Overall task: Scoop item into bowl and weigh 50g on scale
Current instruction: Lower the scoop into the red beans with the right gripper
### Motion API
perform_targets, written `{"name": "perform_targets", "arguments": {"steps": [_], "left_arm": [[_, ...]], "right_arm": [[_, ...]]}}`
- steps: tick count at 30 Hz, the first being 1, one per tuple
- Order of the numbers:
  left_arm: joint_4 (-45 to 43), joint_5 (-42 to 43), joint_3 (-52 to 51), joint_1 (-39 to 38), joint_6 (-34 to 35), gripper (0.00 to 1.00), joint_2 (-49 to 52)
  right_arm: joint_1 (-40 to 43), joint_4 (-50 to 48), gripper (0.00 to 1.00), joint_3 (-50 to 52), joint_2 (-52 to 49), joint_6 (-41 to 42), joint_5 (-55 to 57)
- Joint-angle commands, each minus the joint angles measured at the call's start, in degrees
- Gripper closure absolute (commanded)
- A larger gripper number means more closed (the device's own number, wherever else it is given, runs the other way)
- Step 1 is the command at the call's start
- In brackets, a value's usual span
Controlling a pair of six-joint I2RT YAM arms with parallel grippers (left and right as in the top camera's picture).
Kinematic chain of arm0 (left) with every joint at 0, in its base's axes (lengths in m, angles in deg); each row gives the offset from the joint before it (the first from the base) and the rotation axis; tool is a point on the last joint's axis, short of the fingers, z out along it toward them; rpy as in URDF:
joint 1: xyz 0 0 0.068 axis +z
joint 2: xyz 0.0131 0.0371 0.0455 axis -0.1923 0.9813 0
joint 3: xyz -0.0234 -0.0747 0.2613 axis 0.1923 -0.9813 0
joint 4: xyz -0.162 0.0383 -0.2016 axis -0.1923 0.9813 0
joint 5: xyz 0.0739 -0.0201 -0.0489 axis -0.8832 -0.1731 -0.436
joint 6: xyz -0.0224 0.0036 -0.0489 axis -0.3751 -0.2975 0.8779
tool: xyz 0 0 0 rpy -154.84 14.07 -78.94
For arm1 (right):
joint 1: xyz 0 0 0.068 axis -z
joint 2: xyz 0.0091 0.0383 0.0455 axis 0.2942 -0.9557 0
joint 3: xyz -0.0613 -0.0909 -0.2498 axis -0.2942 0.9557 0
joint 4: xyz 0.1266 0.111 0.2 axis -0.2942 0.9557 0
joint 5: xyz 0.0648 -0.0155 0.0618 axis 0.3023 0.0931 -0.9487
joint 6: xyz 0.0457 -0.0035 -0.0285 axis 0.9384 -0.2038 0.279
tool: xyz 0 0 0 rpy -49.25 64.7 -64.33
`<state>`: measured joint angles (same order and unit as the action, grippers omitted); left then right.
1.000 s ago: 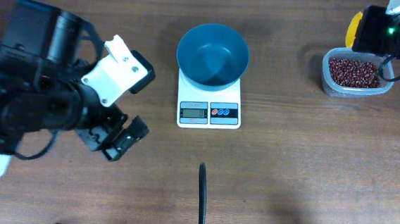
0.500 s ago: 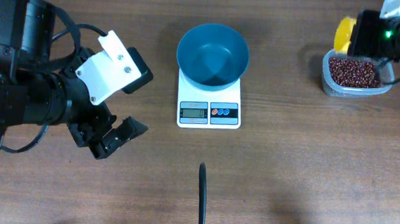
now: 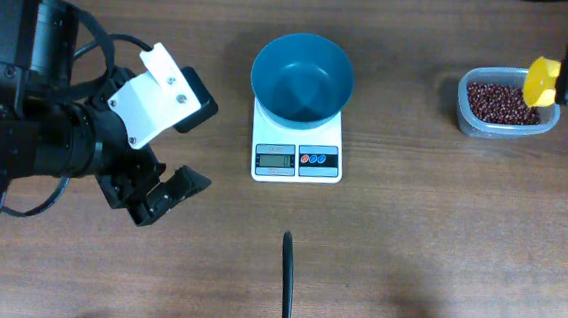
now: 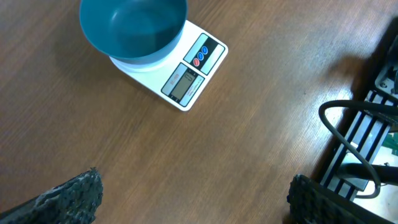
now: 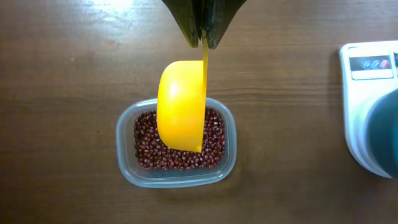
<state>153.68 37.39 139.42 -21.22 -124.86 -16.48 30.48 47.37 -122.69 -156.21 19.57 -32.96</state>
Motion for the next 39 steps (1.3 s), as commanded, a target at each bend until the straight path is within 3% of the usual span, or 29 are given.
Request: {"name": "perform_targets", "arguments": {"steps": [1, 5, 10, 27, 33, 39], "left_arm": [[-0.07, 1.03, 1.07, 0.28, -0.94, 0.01, 0.13], [-0.07, 1.03, 1.07, 0.28, -0.94, 0.01, 0.13], [-0.07, 1.03, 1.07, 0.28, -0.94, 0.01, 0.13], [-0.07, 1.03, 1.07, 0.28, -0.94, 0.01, 0.13], [-0.07, 1.03, 1.07, 0.28, -0.94, 0.01, 0.13], [-0.07, 1.03, 1.07, 0.28, -0.94, 0.01, 0.13]], "right_arm": [[0.22, -1.51, 0.96, -0.81, -4.90, -5.99, 2.43], [0.11, -6.93, 0.96, -0.81, -8.92, -8.74, 4.85], [0.11, -6.97, 0.96, -0.81, -9.60, -8.90, 5.95], [0.11, -4.74, 0.96, -0.81, -11.08, 1.09, 6.10], [0.11, -11.41, 0.96, -0.79, -17.29, 2.08, 8.68], [0.11, -11.58, 0.96, -0.76, -19.23, 2.58, 13.53]]}}
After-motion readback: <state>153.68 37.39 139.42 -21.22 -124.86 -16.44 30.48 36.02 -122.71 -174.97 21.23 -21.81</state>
